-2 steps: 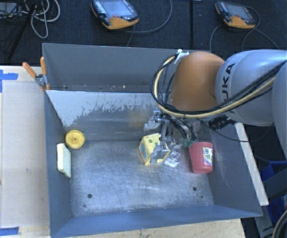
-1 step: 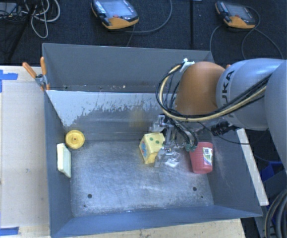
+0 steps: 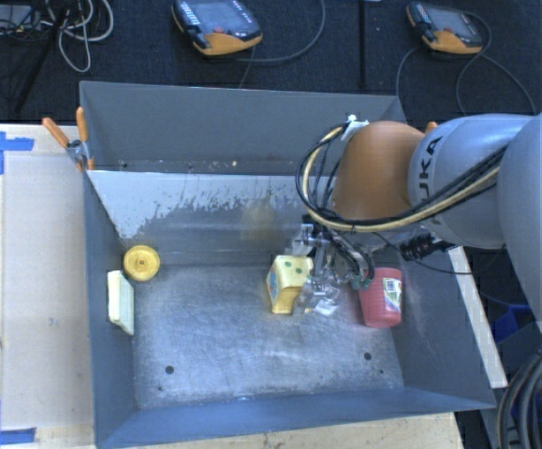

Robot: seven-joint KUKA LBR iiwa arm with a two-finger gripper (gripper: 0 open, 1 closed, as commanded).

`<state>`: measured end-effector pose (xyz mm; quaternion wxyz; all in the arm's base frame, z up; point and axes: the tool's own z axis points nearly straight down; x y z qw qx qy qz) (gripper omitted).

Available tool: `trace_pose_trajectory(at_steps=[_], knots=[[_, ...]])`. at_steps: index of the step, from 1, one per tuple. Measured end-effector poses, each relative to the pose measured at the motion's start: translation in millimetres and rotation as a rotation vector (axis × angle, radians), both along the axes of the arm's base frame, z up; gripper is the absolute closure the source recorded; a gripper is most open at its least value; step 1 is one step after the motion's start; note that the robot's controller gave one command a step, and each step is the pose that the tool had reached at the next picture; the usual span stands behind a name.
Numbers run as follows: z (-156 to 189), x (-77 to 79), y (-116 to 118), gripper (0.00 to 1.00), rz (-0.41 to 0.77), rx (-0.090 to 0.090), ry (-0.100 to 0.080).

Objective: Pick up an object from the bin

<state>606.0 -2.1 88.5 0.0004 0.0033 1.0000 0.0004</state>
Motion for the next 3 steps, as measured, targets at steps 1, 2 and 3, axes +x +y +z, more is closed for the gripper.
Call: trace_pose_trajectory(at_steps=[1,2,3], knots=[[0,0.0,0,1.00,0.000,0.000,0.000],[22,0.1,3,1.00,0.015,-0.001,0.004],[39,-3.3,2,1.00,0.008,0.000,-0.001]])
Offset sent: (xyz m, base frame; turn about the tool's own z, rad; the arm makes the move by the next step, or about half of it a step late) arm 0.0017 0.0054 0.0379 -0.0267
